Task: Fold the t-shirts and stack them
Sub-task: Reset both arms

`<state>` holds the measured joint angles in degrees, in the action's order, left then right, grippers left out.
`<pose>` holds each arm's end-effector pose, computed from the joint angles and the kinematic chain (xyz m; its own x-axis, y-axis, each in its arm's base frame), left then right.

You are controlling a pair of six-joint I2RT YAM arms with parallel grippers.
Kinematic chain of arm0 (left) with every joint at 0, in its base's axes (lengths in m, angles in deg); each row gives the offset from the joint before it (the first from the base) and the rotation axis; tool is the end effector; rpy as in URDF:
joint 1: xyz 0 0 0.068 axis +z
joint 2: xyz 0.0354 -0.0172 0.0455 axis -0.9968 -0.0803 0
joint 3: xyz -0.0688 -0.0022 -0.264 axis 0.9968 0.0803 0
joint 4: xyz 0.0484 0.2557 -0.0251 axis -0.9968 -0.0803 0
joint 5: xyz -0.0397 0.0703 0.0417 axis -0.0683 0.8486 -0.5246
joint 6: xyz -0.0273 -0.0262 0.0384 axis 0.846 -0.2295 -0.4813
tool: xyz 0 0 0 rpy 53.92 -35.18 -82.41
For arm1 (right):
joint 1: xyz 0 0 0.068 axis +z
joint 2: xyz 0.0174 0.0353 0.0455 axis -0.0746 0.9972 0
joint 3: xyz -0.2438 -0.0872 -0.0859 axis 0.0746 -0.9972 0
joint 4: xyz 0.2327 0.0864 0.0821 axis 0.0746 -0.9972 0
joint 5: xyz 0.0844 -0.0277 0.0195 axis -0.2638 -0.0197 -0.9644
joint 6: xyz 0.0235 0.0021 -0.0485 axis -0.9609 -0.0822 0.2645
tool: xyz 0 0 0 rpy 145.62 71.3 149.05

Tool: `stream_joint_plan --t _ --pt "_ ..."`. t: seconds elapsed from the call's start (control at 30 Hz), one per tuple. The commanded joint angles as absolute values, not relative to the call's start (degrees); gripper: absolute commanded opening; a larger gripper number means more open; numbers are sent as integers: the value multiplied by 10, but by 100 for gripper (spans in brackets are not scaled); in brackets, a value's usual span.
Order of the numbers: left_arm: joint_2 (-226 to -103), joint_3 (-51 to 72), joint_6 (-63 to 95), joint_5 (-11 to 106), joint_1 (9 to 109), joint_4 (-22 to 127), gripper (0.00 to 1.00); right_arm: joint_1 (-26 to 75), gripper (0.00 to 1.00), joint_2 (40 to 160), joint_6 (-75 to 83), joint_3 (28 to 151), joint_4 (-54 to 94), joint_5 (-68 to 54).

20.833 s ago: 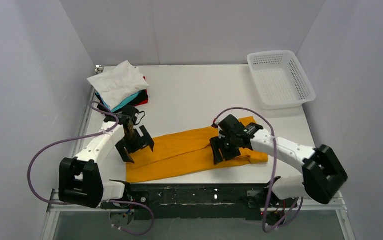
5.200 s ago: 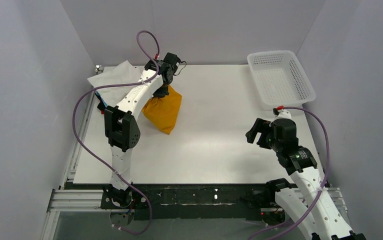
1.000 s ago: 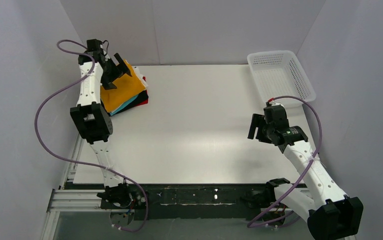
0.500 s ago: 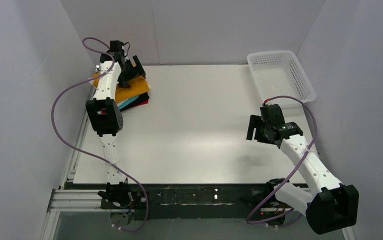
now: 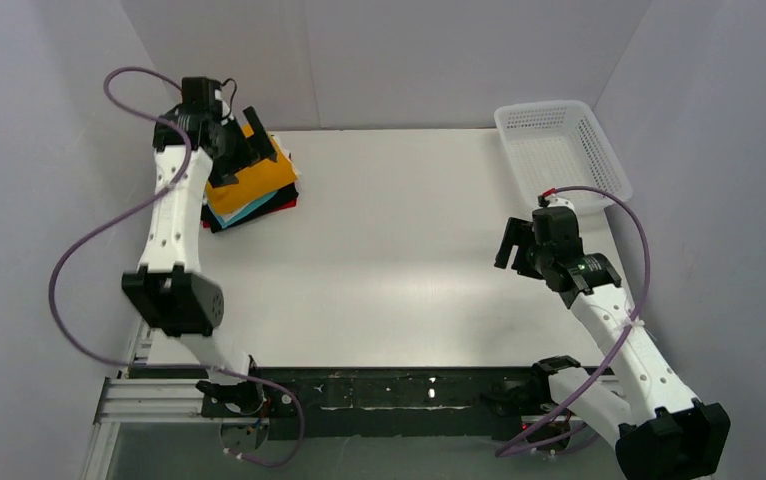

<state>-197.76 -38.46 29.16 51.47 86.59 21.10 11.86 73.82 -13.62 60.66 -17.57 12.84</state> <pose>0.4344 0.0066 0.4449 -0.2786 -0.4248 -0.8613 -0.0765 0.9038 -0.4211 0.1888 0.0468 0.2766 -0.6842 0.2203 -0.6952 0.1657 0.9753 0.1460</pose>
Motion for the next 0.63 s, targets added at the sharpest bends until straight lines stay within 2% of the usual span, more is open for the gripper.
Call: stream_joint_plan --t 0.0,0.17,0.27,0.4,0.6 --pt "-1705 -150 329 539 818 123 98 116 87 681 -172 592 -135 132" --pt "-1420 167 388 609 759 110 98 116 86 620 -204 550 -134 111" --pt "-1275 272 420 623 756 64 98 115 86 579 -220 516 -125 98" --pt "-1171 325 428 619 755 20 98 116 86 522 -223 476 -113 100" --pt "-1180 323 437 614 755 -51 98 116 86 472 -219 453 -132 107"
